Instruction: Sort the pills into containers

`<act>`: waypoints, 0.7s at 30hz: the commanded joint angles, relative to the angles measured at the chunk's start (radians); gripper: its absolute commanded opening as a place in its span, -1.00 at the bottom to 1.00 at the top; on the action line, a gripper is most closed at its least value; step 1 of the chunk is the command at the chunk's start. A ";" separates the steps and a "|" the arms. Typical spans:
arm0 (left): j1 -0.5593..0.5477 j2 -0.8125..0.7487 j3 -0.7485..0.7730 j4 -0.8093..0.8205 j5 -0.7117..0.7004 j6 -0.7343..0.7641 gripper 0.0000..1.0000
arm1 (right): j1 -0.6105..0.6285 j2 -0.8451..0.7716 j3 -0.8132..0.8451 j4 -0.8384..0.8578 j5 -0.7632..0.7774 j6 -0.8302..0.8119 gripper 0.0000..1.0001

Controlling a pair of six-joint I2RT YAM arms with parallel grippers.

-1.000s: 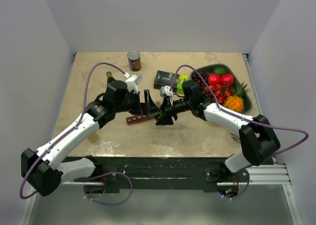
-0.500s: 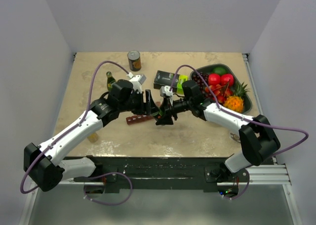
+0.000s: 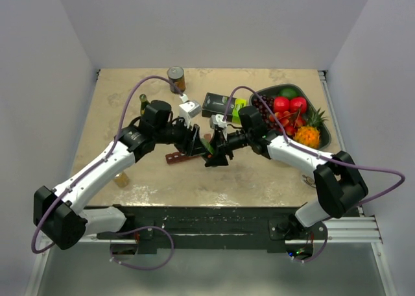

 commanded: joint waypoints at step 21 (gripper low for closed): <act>0.035 -0.430 -0.264 0.389 -0.197 0.011 0.99 | -0.003 -0.022 0.045 0.040 -0.030 0.004 -1.00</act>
